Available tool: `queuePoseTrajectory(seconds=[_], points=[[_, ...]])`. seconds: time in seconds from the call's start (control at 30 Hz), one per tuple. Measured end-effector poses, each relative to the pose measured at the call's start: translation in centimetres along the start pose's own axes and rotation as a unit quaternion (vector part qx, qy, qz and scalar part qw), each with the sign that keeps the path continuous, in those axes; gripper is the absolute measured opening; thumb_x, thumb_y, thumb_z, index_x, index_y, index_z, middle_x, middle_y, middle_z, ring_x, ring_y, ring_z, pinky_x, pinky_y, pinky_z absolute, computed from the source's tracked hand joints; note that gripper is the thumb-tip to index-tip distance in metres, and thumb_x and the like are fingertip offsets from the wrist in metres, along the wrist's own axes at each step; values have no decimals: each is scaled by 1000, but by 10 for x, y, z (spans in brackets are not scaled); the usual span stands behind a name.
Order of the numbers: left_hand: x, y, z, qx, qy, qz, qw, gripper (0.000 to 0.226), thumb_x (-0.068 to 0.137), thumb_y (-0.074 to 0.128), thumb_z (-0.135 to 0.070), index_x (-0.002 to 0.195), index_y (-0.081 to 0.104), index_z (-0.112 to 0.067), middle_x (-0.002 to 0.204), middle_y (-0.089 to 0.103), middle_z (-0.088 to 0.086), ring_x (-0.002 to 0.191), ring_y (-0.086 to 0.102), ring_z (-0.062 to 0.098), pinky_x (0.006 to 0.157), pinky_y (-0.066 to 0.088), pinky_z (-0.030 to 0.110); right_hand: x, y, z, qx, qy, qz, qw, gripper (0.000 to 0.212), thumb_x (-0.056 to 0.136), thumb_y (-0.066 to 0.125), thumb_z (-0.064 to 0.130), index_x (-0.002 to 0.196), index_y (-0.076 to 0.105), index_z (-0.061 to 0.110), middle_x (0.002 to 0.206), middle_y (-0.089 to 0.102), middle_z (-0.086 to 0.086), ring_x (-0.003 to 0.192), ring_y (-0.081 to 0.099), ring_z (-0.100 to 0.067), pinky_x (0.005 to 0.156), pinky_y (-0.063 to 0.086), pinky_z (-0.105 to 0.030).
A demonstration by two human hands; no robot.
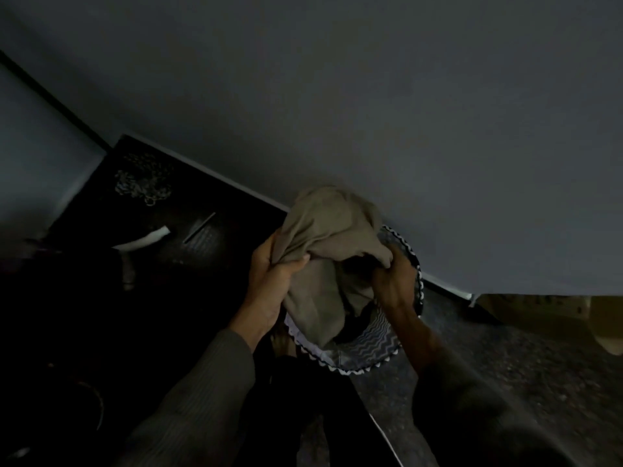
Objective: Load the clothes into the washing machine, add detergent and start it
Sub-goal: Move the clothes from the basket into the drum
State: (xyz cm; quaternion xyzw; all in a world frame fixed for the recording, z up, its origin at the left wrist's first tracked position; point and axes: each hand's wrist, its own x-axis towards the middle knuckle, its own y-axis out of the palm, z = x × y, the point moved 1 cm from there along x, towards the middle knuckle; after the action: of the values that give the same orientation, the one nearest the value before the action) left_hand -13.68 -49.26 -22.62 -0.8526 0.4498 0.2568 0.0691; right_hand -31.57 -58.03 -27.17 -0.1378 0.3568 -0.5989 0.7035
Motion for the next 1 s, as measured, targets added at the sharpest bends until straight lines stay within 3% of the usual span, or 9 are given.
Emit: queuePoseTrajectory(seconds=[0.1,0.23,0.3,0.37,0.47,0.53,0.73,0.87,1.0], points=[[-6,-4,2,63,22,-77,995,42,76,73,-35,117,66,-25,130,59,10,114,63,17,102,51,44,-13,-9,21,78,-8,-18,997,43,85,47,-1,120,66,15,111,69,-3,106,63,-22,95,51,-42],[-25,6,-10,4,8,-103,995,32,93,65,-18,125,63,-25,120,69,-4,111,65,10,103,50,44,-46,-25,57,132,-48,-16,990,34,89,52,3,112,66,23,95,66,21,94,64,2,87,55,-33],[-36,13,-20,-105,-3,-39,994,46,91,66,-20,135,55,-23,128,66,0,119,62,18,105,47,47,-67,-28,75,132,-88,12,987,32,85,60,7,105,61,32,88,65,27,87,61,12,80,54,-27],[-48,17,-30,-168,-9,18,986,64,83,73,-34,141,48,-23,136,60,6,125,58,26,105,45,51,-88,-30,91,106,-133,51,984,28,79,65,18,102,59,32,88,68,19,84,65,4,74,54,-30],[-61,16,-47,-108,-22,-3,994,107,57,85,-65,147,34,-37,143,53,-1,128,55,22,107,44,51,-111,-34,107,51,-184,113,975,37,77,68,21,114,61,27,97,72,9,90,68,-7,77,55,-31],[-66,10,-59,-72,-16,-28,997,122,46,89,-64,147,25,-47,146,49,-4,128,54,19,105,47,49,-124,-38,117,25,-225,167,960,42,76,64,15,117,61,25,99,72,7,91,68,-8,79,55,-33],[-72,-4,-88,-53,21,-99,993,68,86,75,-30,143,38,-35,133,58,-8,117,60,9,93,55,30,-141,-49,123,48,-306,267,912,78,71,59,-4,143,49,28,144,53,7,136,46,-7,112,40,-36],[-75,-12,-99,-162,-9,-163,973,42,96,62,-30,137,53,-23,129,65,3,115,65,21,94,56,44,-145,-68,124,245,-168,257,920,49,82,54,-20,118,68,9,119,71,6,114,64,-28,100,47,-54],[-91,-12,-118,-275,-33,-147,950,38,101,53,-32,135,57,-16,127,67,7,113,66,22,90,58,41,-122,-78,100,201,-159,157,954,53,77,62,16,130,56,12,130,63,-1,122,59,-14,105,47,-47]])
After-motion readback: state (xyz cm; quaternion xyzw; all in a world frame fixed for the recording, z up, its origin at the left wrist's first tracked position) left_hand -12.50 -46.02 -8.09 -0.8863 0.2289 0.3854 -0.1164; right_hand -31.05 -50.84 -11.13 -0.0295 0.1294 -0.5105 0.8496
